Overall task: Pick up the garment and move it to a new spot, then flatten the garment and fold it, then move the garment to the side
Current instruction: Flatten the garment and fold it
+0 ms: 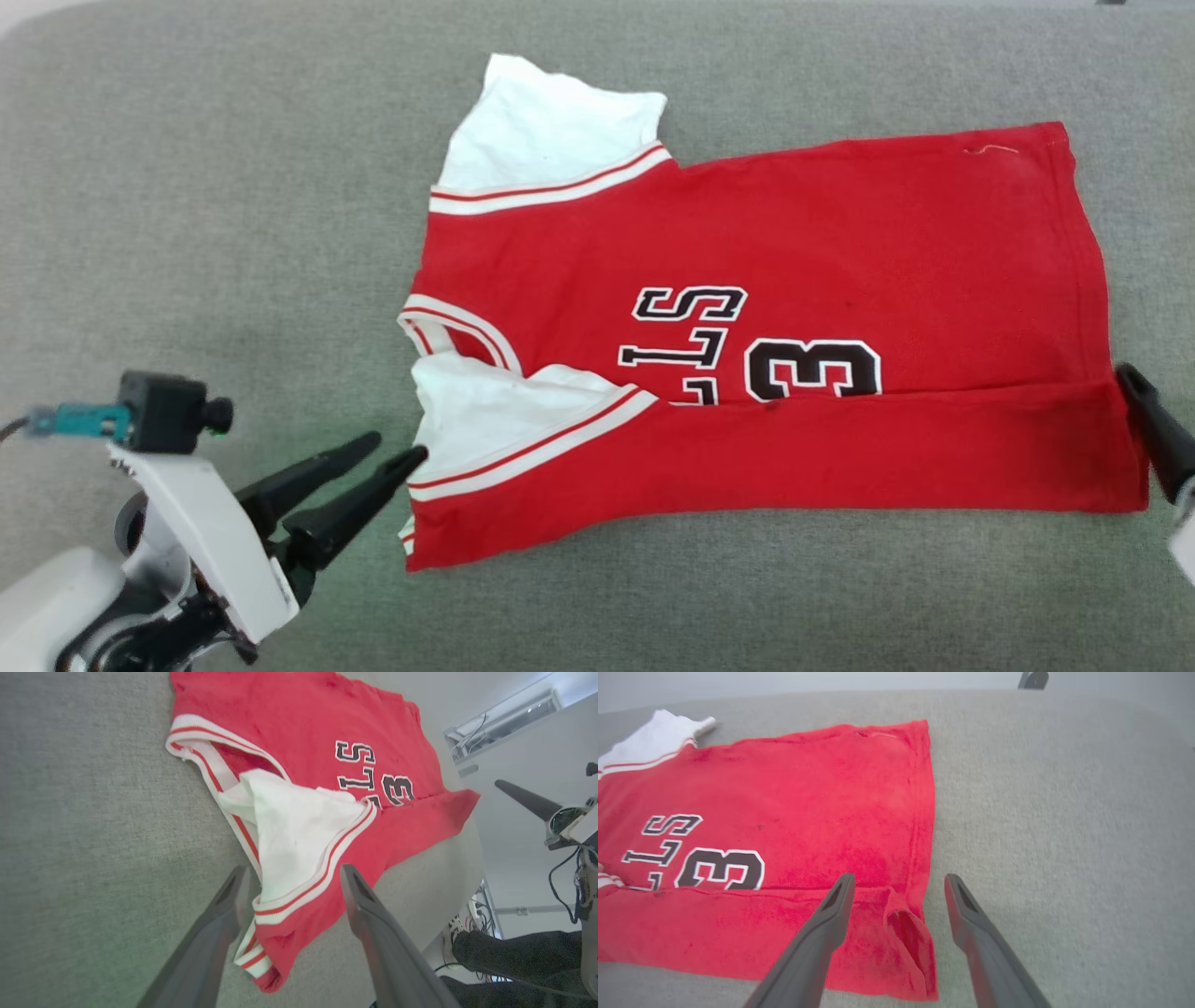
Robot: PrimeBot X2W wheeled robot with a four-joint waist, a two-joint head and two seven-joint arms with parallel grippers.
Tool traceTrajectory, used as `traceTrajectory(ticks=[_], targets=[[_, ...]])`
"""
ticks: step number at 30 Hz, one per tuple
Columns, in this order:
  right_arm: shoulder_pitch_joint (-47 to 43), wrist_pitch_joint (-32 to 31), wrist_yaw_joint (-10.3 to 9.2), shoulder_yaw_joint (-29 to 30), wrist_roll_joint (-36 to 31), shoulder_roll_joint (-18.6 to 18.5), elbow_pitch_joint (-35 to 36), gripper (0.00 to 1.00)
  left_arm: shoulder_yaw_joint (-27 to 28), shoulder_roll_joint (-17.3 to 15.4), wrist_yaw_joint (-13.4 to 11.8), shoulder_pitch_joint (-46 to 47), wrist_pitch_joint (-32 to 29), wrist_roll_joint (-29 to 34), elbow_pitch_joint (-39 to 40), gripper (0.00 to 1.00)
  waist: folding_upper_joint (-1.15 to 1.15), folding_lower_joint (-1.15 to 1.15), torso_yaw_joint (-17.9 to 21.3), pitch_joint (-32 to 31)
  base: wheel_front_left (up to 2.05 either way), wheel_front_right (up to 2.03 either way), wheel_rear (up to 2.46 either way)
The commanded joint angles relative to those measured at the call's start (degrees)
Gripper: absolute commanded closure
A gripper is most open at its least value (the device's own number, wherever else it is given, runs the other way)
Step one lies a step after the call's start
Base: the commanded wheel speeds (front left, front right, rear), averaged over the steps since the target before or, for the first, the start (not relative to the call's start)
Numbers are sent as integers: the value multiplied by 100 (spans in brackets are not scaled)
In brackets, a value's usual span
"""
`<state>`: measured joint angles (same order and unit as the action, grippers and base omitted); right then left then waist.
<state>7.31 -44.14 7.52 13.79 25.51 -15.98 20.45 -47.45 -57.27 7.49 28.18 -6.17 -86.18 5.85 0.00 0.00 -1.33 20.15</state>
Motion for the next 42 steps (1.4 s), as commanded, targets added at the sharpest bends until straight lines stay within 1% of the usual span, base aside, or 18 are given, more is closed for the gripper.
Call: traceTrajectory(ticks=[1,4,7,9,11,14,17,19,21,23,26,30,32,34,37,40,41,42], targets=[[69,306,-7,-153,-74,-12,-99,0,65,77,-12,-129,252,74,-65,0,0,0,-68,-77,0,0,0],[202,1139,-7,-482,-257,-5,-350,0,160,232,-107,-292,811,248,-258,0,0,0,-143,-132,0,0,0],[293,1998,-6,-667,-427,158,-651,0,258,509,-182,-401,1278,242,-457,0,0,0,-216,-168,0,0,0],[384,2571,-6,-757,-598,242,-863,0,316,590,-238,-358,1564,468,-628,0,0,0,-244,-174,0,0,0],[459,3125,-6,-797,-738,397,-1088,0,354,748,-295,-296,1796,677,-805,0,0,0,-248,-176,0,0,0],[552,3800,-7,-849,-945,569,-1365,0,529,859,-388,-161,2009,1009,-1093,0,0,0,-172,-173,0,0,0],[656,4290,-6,-909,-1158,765,-1566,0,739,951,-405,40,2087,1283,-1324,0,0,0,-14,-156,0,0,0],[704,4498,-7,-979,-1299,873,-1663,0,892,909,-454,290,2114,1577,-1504,0,0,0,141,-132,0,0,0],[782,4664,-6,-1071,-1388,978,-1706,0,986,932,-430,549,2115,1777,-1664,0,0,0,333,-92,0,0,0],[794,4781,-6,-1200,-1461,1067,-1735,0,1003,840,-478,902,2105,2104,-1893,0,0,0,545,-39,0,0,0],[867,4948,-7,-1347,-1503,1175,-1716,0,975,851,-388,1493,1864,2316,-2245,0,0,0,873,69,0,0,0],[885,5093,-6,-1578,-1520,1268,-1627,0,891,782,-232,2327,1375,2535,-2862,0,0,0,1287,262,0,0,0],[878,5135,-6,-1603,-1527,1277,-1597,0,834,819,-180,2509,1246,2577,-3015,0,0,0,1360,299,0,0,0],[861,5185,-7,-1720,-1521,1293,-1522,0,713,794,-97,2930,961,2725,-3296,0,0,0,1533,397,0,0,0],[819,5256,-7,-1810,-1452,1311,-1403,0,559,832,-24,3478,460,2663,-3697,0,0,0,1755,552,0,0,0],[785,5306,-6,-1959,-1303,1316,-1299,0,241,744,-1,3969,-191,2661,-3877,0,0,0,1992,744,0,0,0],[764,5323,-7,-2054,-1173,1313,-1276,0,13,607,2,4257,-666,2555,-3905,0,0,0,2131,856,0,0,0],[761,5339,-7,-2098,-1110,1314,-1258,0,-82,536,2,4407,-893,2499,-3912,0,0,0,2189,914,0,0,0]])
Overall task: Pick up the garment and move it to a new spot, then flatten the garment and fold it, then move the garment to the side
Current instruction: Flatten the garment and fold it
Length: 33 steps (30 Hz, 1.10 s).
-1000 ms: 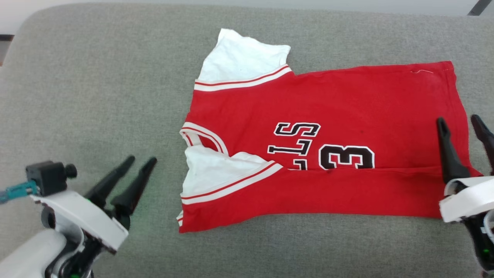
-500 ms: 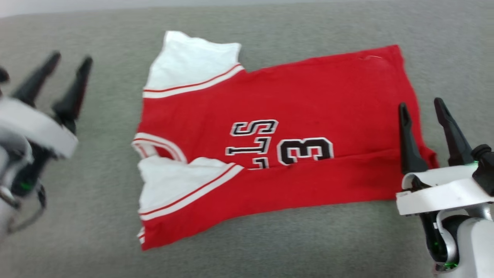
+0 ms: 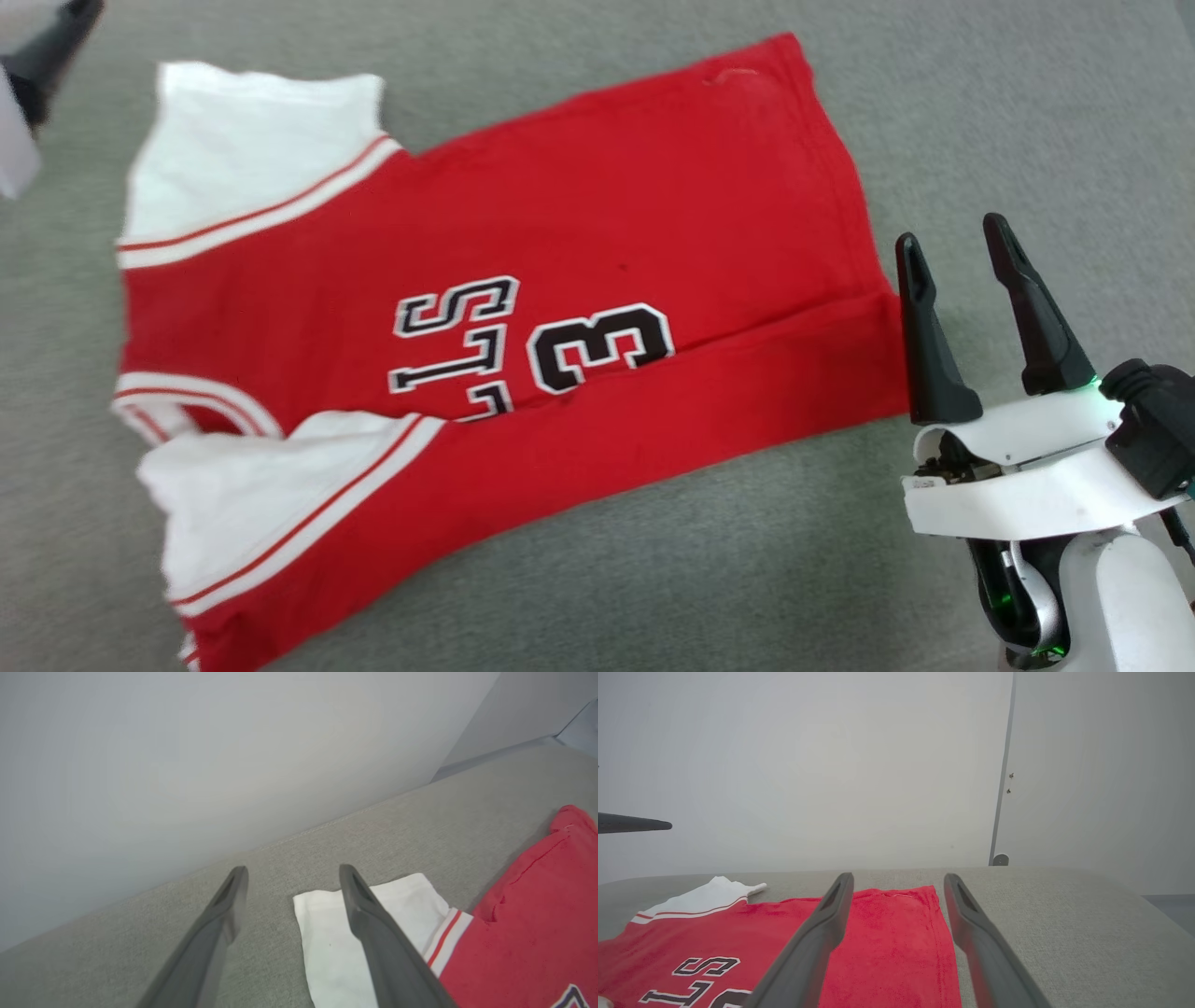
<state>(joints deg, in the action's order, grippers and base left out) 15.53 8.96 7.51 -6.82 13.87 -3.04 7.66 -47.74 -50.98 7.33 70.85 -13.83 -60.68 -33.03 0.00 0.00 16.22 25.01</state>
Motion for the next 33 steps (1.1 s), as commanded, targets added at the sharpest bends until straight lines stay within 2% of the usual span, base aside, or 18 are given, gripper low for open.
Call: traceTrajectory(ticks=[1,4,5,9,12,17,21,22,23,24,28,33], targets=[[-61,29,-6,-37,54,20,21,0,-52,-92,18,140,-127,-51,-24,0,0,0,433,428,0,0,0],[-29,122,-5,-132,149,19,24,0,-380,-275,16,516,-1021,-377,-182,0,0,0,645,584,0,0,0],[-29,122,-5,-132,149,19,24,0,-380,-275,16,516,-1021,-377,-182,0,0,0,645,584,0,0,0],[18,171,-6,-271,188,20,14,0,-589,-530,17,716,-1897,-773,-380,0,0,0,835,662,0,0,0],[10,164,-5,-355,203,21,21,0,-673,-606,18,710,-2556,-1183,-446,0,0,0,938,706,0,0,0],[-48,153,-5,-314,228,21,48,0,-778,-670,18,669,-3204,-1636,-365,0,0,0,995,790,0,0,0],[-33,174,-5,-341,270,21,56,0,-941,-703,18,646,-3301,-1627,-204,0,0,0,996,845,0,0,0],[-14,163,-5,-366,278,21,54,0,-961,-697,18,634,-3283,-1654,-199,17,0,0,990,852,0,0,0],[22,122,-5,-397,282,21,50,0,-979,-690,18,625,-3281,-1664,-182,66,0,0,982,857,0,0,0],[86,57,-5,-422,270,22,51,0,-998,-678,18,615,-3280,-1672,-168,100,0,0,973,864,0,0,0],[607,-496,-5,-467,233,19,71,0,-1040,-651,18,689,-3218,-1691,-112,100,0,0,932,900,0,0,0],[1860,-1952,-6,-514,-47,17,-178,0,-1073,-536,20,828,-3150,-1784,30,100,0,0,750,954,0,0,0]])
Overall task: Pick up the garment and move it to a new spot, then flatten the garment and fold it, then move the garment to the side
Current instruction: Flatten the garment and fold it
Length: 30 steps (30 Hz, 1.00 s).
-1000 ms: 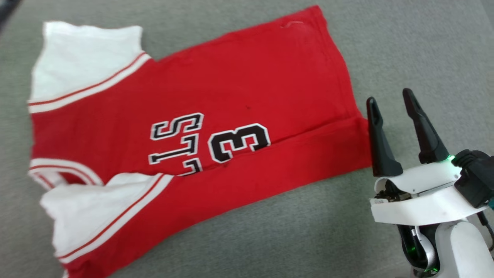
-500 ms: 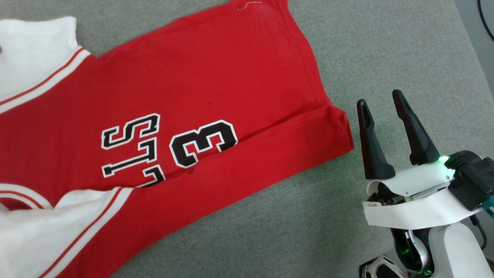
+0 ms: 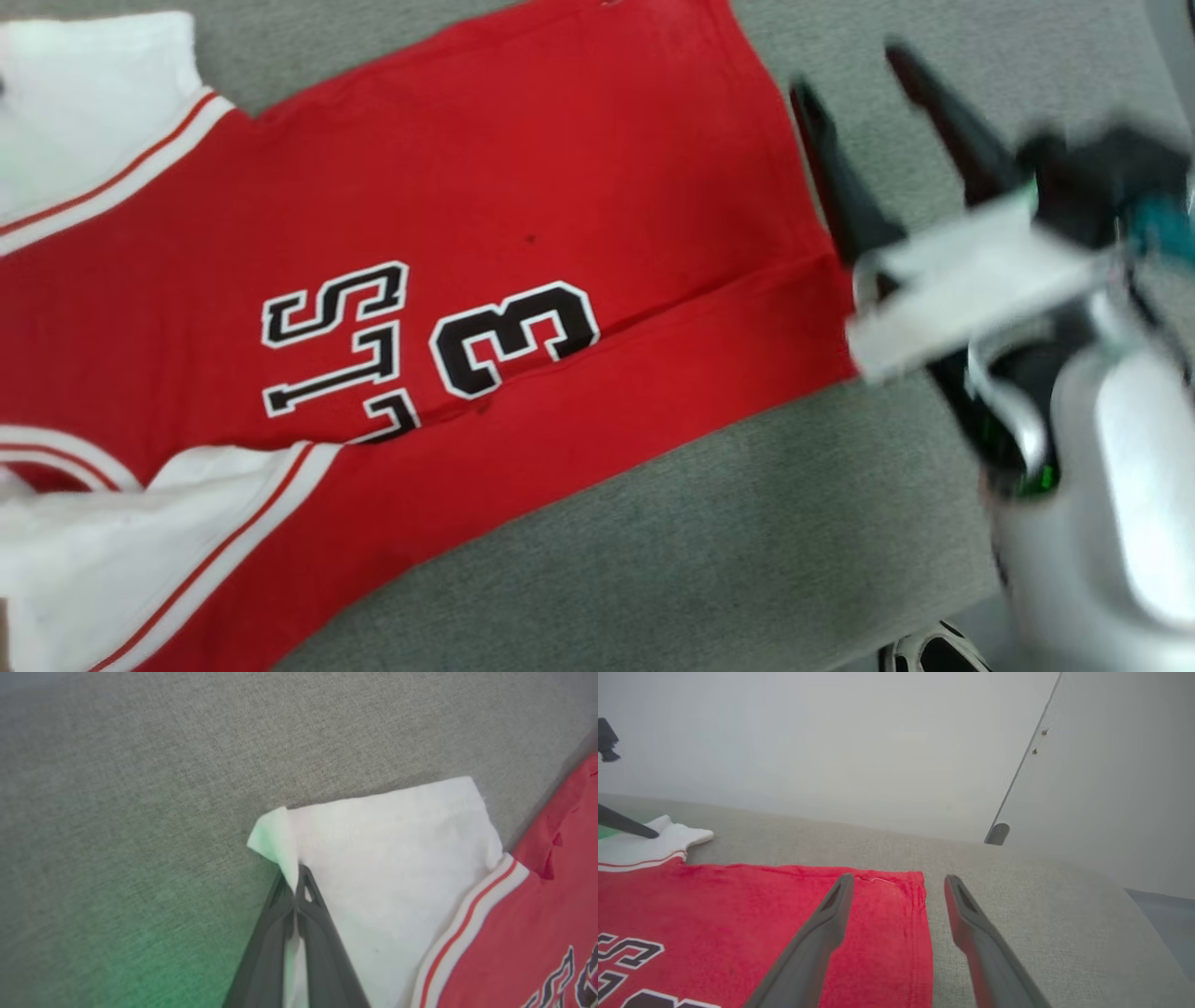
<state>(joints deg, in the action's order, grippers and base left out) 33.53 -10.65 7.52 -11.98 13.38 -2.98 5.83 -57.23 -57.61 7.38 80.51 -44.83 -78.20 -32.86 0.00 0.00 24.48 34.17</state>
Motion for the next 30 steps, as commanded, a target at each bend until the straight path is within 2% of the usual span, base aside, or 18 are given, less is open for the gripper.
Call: traceTrajectory(ticks=[1,5,8,13,17,23,28,29,30], targets=[[319,-334,-6,-30,-25,8,-115,0,-125,148,15,-92,-33,-42,50,100,0,0,-130,69,0,0,0],[1429,-1369,-6,134,81,-59,-681,0,-159,253,15,115,48,-19,166,100,0,0,-367,205,0,0,0],[2170,-1862,-6,351,47,-123,-1234,0,-210,348,14,238,105,-26,206,100,0,0,-537,309,0,0,0],[2952,-2868,-7,527,129,-226,-2403,0,-343,494,14,389,187,-63,276,100,0,0,-770,431,0,0,0],[3361,-3593,-6,615,320,-323,-3075,0,-439,595,14,526,251,-105,350,100,0,0,-916,546,0,0,0],[3644,-4028,-6,824,287,-348,-3665,0,-627,641,1,692,330,-170,488,100,0,0,-1059,671,0,0,0],[3594,-4037,-4,736,424,-289,-3910,0,-762,631,1,774,388,-247,550,100,0,0,-1111,707,0,0,0],[3573,-4030,-4,697,447,-275,-3946,20,-783,634,1,782,415,-266,568,100,0,0,-1118,707,0,0,0],[3552,-4024,-2,653,476,-267,-3981,55,-804,637,1,783,440,-299,578,100,0,0,-1126,703,0,0,0]])
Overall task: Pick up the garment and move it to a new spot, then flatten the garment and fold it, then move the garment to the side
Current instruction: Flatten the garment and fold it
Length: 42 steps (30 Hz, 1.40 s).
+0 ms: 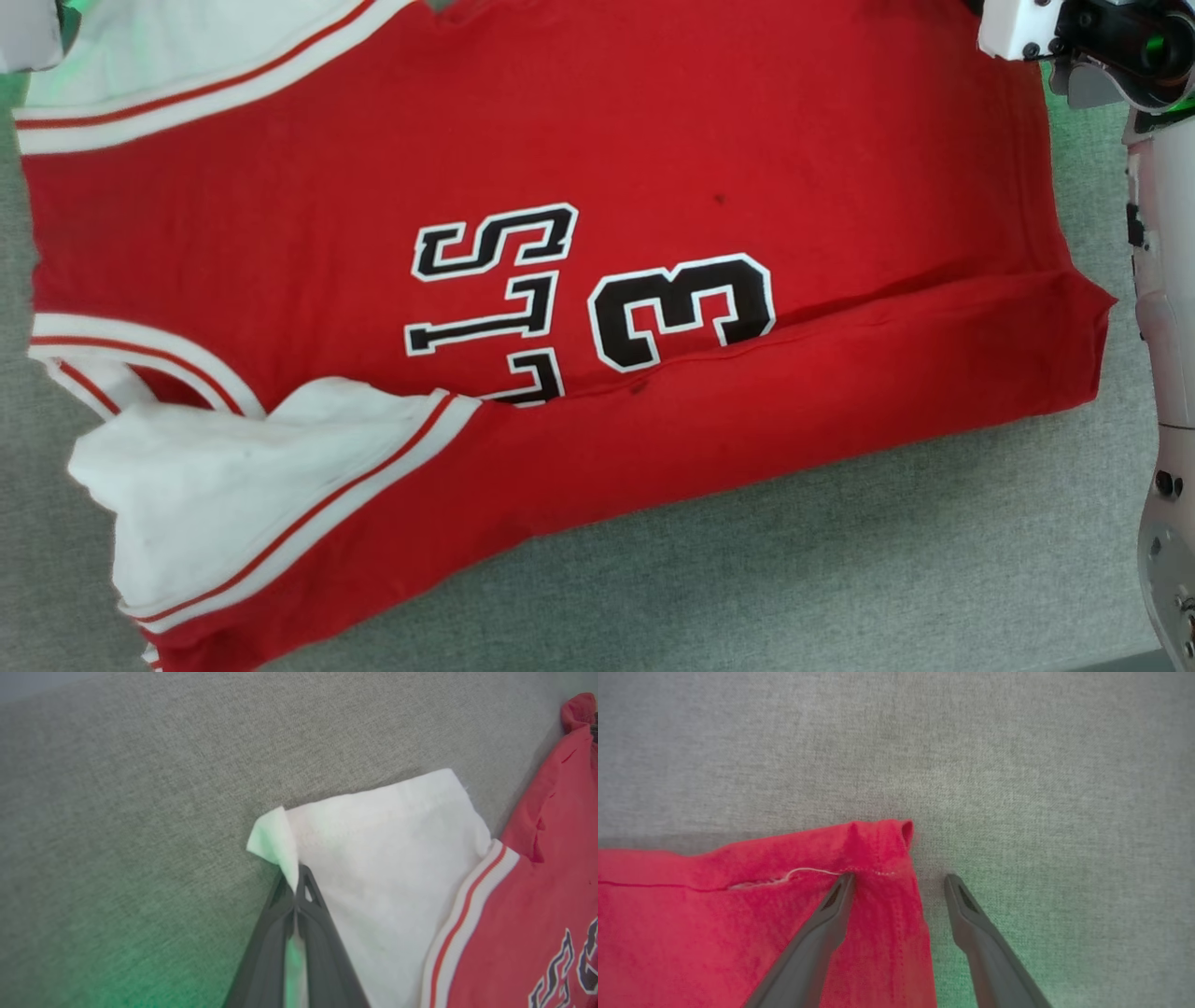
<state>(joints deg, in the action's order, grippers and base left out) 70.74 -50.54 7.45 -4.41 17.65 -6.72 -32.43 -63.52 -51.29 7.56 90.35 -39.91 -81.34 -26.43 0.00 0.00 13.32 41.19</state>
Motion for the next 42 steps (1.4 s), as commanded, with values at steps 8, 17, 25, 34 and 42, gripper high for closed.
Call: traceTrajectory(ticks=[8,17,25,34,42], targets=[[-192,335,4,-165,154,-87,-186,100,-255,103,-15,-310,418,-207,48,100,0,0,-154,-169,0,0,0],[-603,976,3,-535,608,-630,344,100,-213,37,-12,-637,1641,-343,706,100,0,0,-562,-838,0,0,0],[-1488,882,3,-1043,1298,-1408,1289,100,-280,-309,-12,-1127,2503,-454,1871,100,0,0,-863,-1339,0,0,0],[-3147,474,3,-830,1745,-2170,2800,100,-700,-1020,-12,-2177,3813,-167,3363,100,0,0,-1112,-1709,0,0,0],[-4616,339,3,68,1726,-2191,3830,100,-905,-1435,-12,-3269,5195,209,3844,100,0,0,-1254,-1742,0,0,0]])
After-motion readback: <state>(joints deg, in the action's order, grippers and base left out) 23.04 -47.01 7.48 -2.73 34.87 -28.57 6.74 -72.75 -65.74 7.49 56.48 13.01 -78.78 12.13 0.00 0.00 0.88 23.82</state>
